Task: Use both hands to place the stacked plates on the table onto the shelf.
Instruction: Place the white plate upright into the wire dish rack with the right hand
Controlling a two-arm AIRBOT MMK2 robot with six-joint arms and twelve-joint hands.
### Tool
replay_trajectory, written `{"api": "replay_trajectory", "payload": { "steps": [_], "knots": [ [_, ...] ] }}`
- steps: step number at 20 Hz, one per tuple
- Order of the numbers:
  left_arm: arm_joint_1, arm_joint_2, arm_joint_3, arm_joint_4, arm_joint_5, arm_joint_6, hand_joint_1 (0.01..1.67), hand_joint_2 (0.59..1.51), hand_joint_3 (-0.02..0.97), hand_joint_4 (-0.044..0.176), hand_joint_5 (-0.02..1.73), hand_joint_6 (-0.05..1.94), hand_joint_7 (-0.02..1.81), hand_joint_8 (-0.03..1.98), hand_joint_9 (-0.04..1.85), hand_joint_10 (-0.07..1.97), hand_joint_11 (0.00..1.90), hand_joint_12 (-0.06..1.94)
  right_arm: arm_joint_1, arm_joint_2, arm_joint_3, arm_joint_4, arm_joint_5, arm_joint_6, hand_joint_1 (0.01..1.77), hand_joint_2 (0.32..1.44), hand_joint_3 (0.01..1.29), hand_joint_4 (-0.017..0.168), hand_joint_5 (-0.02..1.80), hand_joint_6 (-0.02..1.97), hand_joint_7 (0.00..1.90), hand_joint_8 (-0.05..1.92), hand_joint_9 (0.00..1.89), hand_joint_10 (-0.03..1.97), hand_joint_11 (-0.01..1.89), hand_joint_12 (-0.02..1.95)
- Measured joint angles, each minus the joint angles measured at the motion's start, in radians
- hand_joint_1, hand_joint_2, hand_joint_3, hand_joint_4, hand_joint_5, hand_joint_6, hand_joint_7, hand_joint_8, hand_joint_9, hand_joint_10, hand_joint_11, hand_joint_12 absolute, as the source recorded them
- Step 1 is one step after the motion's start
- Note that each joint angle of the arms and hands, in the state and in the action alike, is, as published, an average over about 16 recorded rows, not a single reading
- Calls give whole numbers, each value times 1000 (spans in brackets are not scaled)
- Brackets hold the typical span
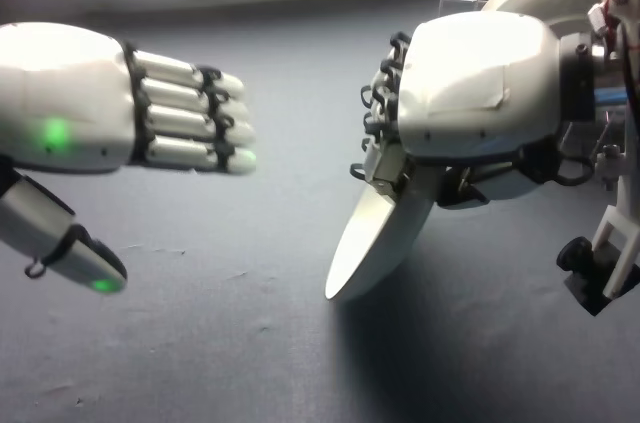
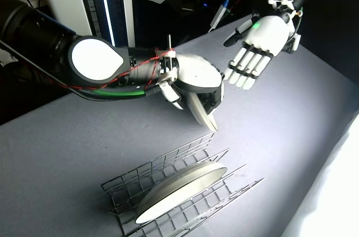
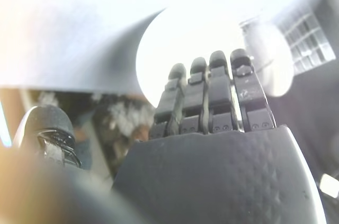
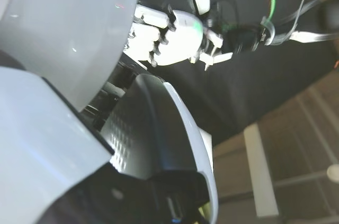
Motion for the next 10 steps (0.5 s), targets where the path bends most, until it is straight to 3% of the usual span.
{"api": "replay_trajectory", "payload": {
  "steps": [10],
  "knots": [
    [-52,108,-49,39,119,87,13,1055,19,2,20,15,19,13,19,7,13,-4,66,43,-72,353,-57,15,1363,920,13,-5,1086,723,1227,526,1065,884,899,1010]
  ]
}}
